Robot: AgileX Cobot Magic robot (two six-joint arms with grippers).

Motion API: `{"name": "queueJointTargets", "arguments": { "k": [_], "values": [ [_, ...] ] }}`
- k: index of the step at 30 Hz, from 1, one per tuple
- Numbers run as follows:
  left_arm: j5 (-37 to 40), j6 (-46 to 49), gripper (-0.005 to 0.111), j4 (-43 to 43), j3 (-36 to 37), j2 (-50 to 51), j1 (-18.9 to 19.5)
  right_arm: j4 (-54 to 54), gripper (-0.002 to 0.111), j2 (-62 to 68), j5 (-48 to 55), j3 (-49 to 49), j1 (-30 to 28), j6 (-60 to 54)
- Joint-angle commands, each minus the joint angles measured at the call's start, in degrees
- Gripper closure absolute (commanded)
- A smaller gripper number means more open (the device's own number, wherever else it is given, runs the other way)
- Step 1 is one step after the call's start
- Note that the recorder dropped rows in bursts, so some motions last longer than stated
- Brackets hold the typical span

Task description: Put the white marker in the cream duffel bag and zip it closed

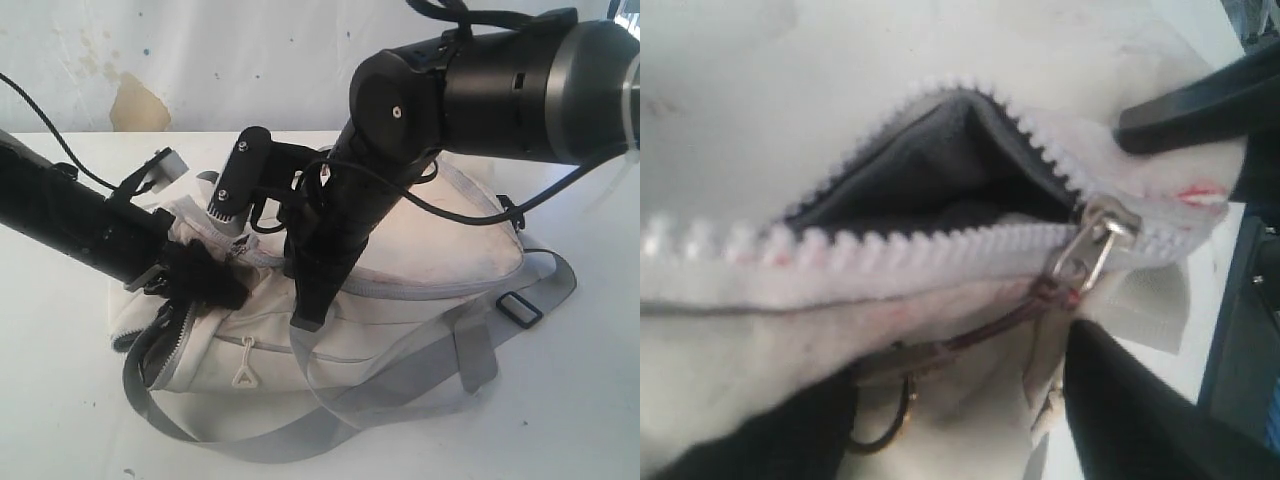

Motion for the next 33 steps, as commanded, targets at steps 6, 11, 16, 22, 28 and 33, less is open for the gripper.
{"name": "queueJointTargets", "arguments": {
  "k": [6,11,16,22,28,33],
  "values": [
    [-0.7,1.9,0.052,-4.7,-0.3,0.6,-0.1,-0.8,0.108,-0.2,-0.2,0.1,-0.4,0.4],
    [-0.7,1.9,0.094,-3.4,-0.3,1.2,-0.1,-0.8,0.108,-0.2,-0.2,0.1,-0.4,0.4],
    [0.8,0.2,0.107,-2.9,-0.8,1.2,0.0,-0.8,0.108,-0.2,-0.1,0.1,-0.4,0.4],
    [8.1,-13.7,0.107,3.6,-7.5,-1.3,0.9,-0.8,0.108,-0.2,0.4,0.1,-0.4,0.8],
    [8.1,-18.1,0.107,6.1,-7.7,-3.6,5.7,-0.8,0.108,-0.2,0.9,0.1,-0.4,3.4],
    [8.1,-19.2,0.107,5.8,-7.7,-5.0,8.6,-2.5,0.108,-0.2,2.2,0.1,-0.5,5.6]
  ]
}}
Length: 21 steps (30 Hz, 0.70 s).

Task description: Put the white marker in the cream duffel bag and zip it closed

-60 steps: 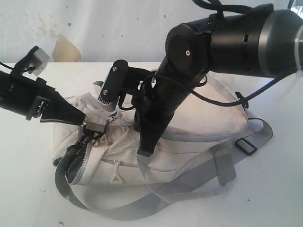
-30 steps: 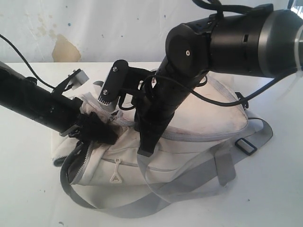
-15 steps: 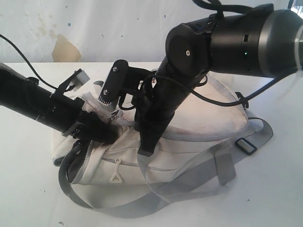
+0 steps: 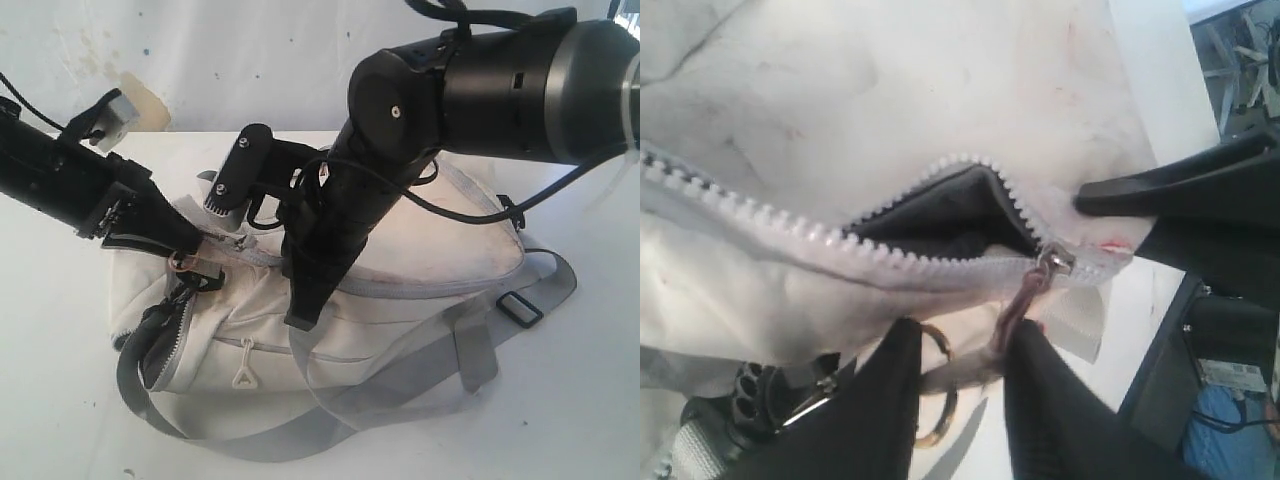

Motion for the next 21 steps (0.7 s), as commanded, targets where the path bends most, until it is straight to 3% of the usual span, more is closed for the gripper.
{"name": "queueJointTargets", "arguments": {
  "k": [1,7,15,17,18,19,21],
  "values": [
    [0.0,-1.6,0.107,-0.6,-0.3,-1.8,2.7,-3.4,0.108,-0.2,2.1,0.1,-0.5,3.7],
    [0.0,-3.8,0.107,-2.1,-0.3,-1.8,5.2,-5.0,0.108,-0.2,4.2,0.1,-0.5,4.0],
    [0.0,-2.6,0.107,-3.3,-0.3,-1.8,5.3,-4.6,0.108,-0.2,4.6,0.1,-0.5,4.5],
    [-7.7,-4.5,0.105,-4.0,-0.3,-1.8,5.3,-3.3,0.108,-0.2,6.7,0.1,-0.4,5.1],
    [-14.2,-4.5,0.095,-4.2,-1.0,-1.8,5.3,-2.9,0.108,-0.2,8.4,0.1,-0.4,5.1],
    [-16.3,-4.5,0.088,-3.6,-1.7,-1.7,5.3,-2.9,0.108,-0.2,8.9,0.1,-0.4,5.1],
    [-16.6,-9.5,0.063,-0.6,-5.3,-0.2,5.3,-2.9,0.108,-0.2,9.8,0.1,-0.2,-0.4]
  ]
}}
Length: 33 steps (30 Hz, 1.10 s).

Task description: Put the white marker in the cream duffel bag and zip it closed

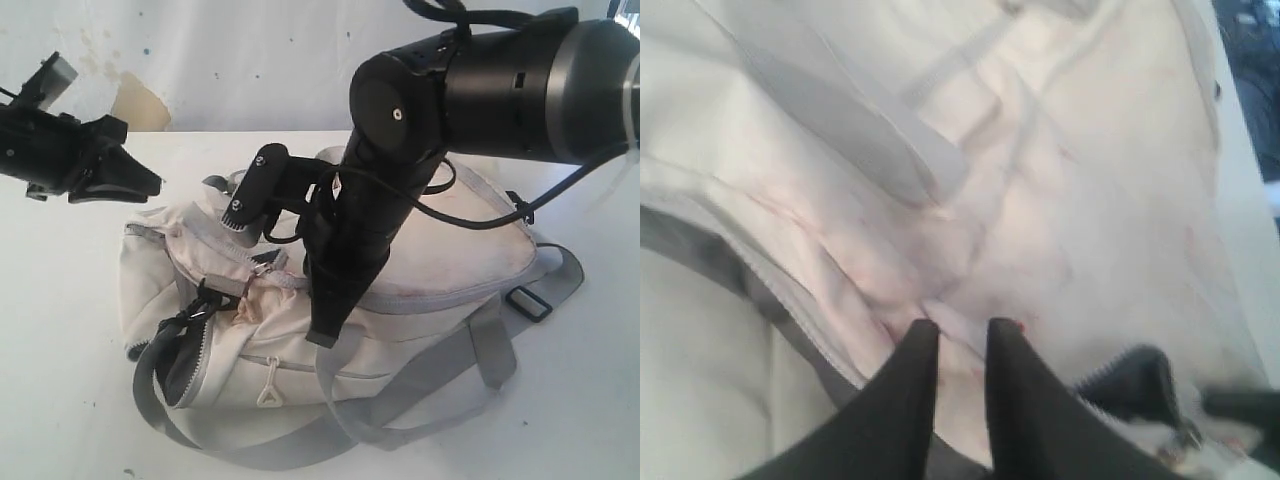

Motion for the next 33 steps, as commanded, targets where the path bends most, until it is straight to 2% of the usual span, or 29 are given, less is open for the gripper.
{"name": "queueJointTargets", "arguments": {
  "k": [1,3,7,8,10,11,12,13,15,18,23,27,33],
  "values": [
    [0.0,-6.9,0.045,3.8,-7.4,2.4,0.1,-0.2,0.108,-0.2,1.9,0.7,0.3,-10.4],
    [4.7,-9.4,0.036,9.8,-12.9,5.6,-0.6,0.5,0.108,-0.1,-0.2,1.5,0.3,-13.5],
    [5.1,-11.1,0.036,14.7,-19.6,11.7,-2.5,0.6,0.108,0.4,-3.8,2.8,0.3,-14.2],
    [5.1,-11.1,0.036,15.7,-20.8,13.0,-3.1,1.0,0.108,0.7,-4.4,2.8,0.3,-11.4],
    [4.7,-11.0,0.036,16.4,-24.4,16.2,-4.8,1.2,0.107,1.7,-6.0,2.8,0.3,1.7],
    [3.2,-10.0,0.036,16.4,-26.4,17.7,-5.8,1.9,0.099,2.0,-6.4,2.8,0.3,10.5],
    [1.8,-9.7,0.035,16.4,-27.5,18.2,-6.2,2.4,0.090,2.0,-6.6,2.8,0.3,14.0],
    [0.3,-9.4,0.032,16.4,-29.3,18.8,-6.8,2.2,0.072,1.6,-6.6,2.1,0.3,20.7],
    [0.4,-9.3,0.027,16.4,-30.7,19.1,-7.5,1.4,0.053,0.9,-6.0,0.8,-0.1,32.5],
    [3.8,-9.3,0.026,16.7,-32.6,19.8,-8.5,-0.3,0.033,-0.2,-5.4,-0.7,-1.5,40.5],
    [4.2,-6.7,0.026,20.1,-33.6,21.5,-9.9,-0.8,0.032,-1.2,-0.1,-2.4,-4.6,49.1],
    [1.7,-6.5,0.026,20.5,-33.6,22.1,-10.5,0.4,0.032,-1.6,5.7,-2.7,-6.7,49.8],
    [0.9,-5.8,0.026,20.3,-33.6,22.5,-10.8,10.7,0.032,-1.7,16.8,-2.7,-7.3,39.6]
  ]
}}
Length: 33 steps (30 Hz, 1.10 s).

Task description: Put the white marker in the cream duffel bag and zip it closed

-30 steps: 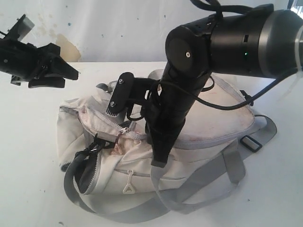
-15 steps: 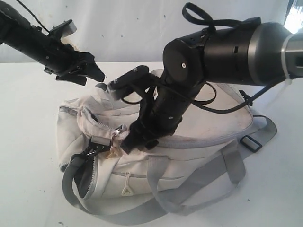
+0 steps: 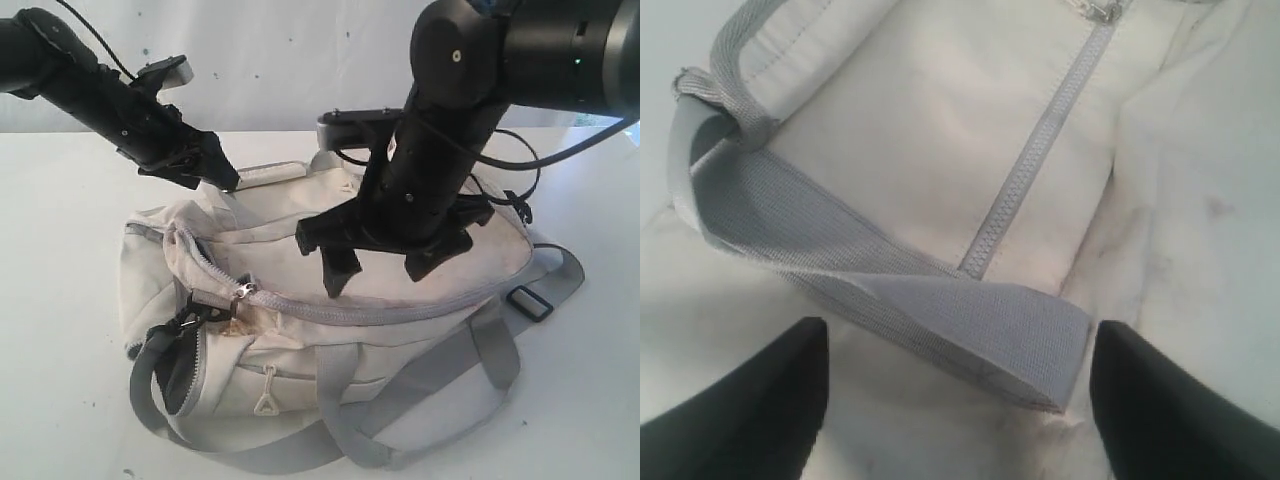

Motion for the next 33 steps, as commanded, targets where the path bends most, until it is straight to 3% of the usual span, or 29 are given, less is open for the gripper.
{"name": "queueJointTargets", "arguments": {
  "k": [1,6,11,17,33],
  "values": [
    [-0.4,0.8,0.026,-0.1,-0.5,0.0,-0.7,5.0,0.032,-0.6,6.7,-0.5,-0.3,-6.5],
    [0.6,2.6,0.026,0.1,-0.5,0.0,-2.2,3.6,0.032,-0.5,6.4,-0.5,-3.6,-6.5],
    [-0.1,2.6,0.026,5.6,-0.5,0.0,-4.7,3.9,0.032,-0.5,5.6,0.3,-9.2,-4.7],
    [0.7,2.6,0.026,7.8,-0.5,0.3,-6.3,4.5,0.032,0.9,-2.6,3.7,-14.8,1.5],
    [3.9,2.6,0.026,8.7,-0.5,6.8,-6.3,4.1,0.032,9.7,-3.9,5.0,-15.8,3.5]
  ]
}}
